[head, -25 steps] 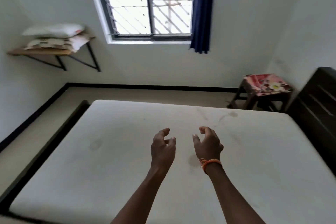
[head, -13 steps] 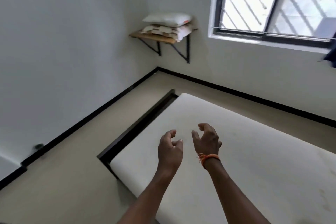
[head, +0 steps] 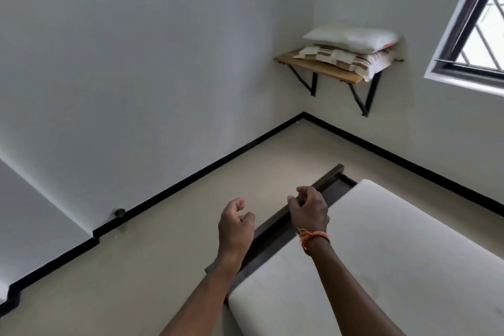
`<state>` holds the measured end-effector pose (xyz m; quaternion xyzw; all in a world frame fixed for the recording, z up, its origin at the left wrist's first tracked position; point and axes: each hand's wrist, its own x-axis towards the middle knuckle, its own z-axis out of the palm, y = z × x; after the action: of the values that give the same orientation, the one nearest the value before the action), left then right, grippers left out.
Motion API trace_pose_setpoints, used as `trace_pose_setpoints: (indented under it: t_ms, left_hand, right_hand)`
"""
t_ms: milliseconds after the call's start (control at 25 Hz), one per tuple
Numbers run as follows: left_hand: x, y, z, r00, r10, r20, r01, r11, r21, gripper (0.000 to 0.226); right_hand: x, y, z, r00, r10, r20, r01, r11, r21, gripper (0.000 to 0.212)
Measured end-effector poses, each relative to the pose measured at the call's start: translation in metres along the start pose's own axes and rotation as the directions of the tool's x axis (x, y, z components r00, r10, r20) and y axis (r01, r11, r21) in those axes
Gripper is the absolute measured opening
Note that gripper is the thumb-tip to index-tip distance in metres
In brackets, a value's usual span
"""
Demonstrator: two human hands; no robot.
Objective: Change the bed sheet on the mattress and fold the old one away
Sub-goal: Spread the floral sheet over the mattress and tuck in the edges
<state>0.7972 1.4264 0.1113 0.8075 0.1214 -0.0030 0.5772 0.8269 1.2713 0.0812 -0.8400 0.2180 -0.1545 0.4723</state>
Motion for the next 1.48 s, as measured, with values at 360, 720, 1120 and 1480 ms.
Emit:
trace_pose_setpoints:
  t_ms: [360,720,1120,1480]
  left_hand:
    - [0.264,0.008,-0.117,0.989,0.042,0.14,-0.045,0.999,0.023,0.041]
    - [0.495,0.046,-0.105,0.949,0.111,0.294,-0.103,0.994,-0.042,0.038]
    - [0.752,0.123,0.03,0.861,0.104,0.499,-0.077,0.994,-0.074,0.033]
    - [0.849,0.216,0.298,0.495,0.155,0.855,-0.112,0.987,-0.114,0.032]
  right_hand:
    - [0.11,-0.123,0.202,0.973,0.194,-0.127,-0.171,0.971,0.169,0.025]
    - [0.288,-0.17,0.338,0.921,0.278,-0.273,-0.208,0.944,0.258,0.021]
    - [0.524,-0.178,0.368,0.783,0.483,-0.393,-0.311,0.85,0.426,0.016]
    - [0.709,-0.105,0.262,0.425,0.552,-0.717,-0.387,0.827,0.407,0.022]
